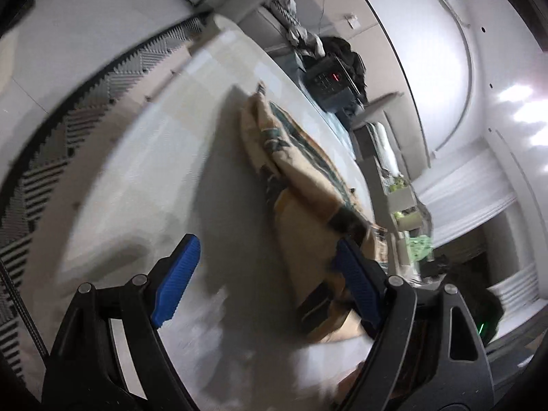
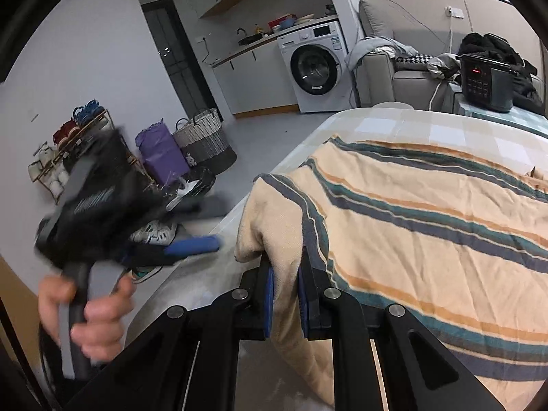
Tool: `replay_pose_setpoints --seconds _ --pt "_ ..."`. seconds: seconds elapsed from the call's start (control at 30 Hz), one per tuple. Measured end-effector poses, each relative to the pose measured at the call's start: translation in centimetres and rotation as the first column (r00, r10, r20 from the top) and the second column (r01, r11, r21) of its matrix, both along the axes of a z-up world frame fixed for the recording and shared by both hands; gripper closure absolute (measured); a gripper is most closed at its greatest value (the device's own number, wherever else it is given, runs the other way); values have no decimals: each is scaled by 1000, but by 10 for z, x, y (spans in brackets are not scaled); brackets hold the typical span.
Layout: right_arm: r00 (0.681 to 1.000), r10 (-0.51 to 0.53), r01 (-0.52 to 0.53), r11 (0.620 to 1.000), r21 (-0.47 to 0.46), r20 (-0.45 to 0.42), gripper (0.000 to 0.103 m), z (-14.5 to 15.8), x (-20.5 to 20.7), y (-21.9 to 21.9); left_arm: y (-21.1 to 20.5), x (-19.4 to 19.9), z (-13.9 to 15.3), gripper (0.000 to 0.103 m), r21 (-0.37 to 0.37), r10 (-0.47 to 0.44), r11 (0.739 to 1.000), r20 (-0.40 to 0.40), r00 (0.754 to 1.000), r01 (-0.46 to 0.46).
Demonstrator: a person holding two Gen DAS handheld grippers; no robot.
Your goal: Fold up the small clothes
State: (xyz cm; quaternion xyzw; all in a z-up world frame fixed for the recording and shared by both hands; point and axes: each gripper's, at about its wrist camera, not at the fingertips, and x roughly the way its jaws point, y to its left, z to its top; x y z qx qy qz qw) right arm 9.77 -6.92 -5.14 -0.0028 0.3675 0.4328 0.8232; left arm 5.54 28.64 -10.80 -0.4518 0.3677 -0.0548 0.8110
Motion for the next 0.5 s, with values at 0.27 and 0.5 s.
replay_pose_setpoints --seconds 0.27,0.5 --pt "1000 25 -25 1000 -19 11 91 -6 -3 3 17 82 -23 24 -141 -51 989 -11 999 49" --pt "999 54 -54 998 -36 8 91 -14 -5 11 37 131 -30 24 -119 -49 992 -47 998 43"
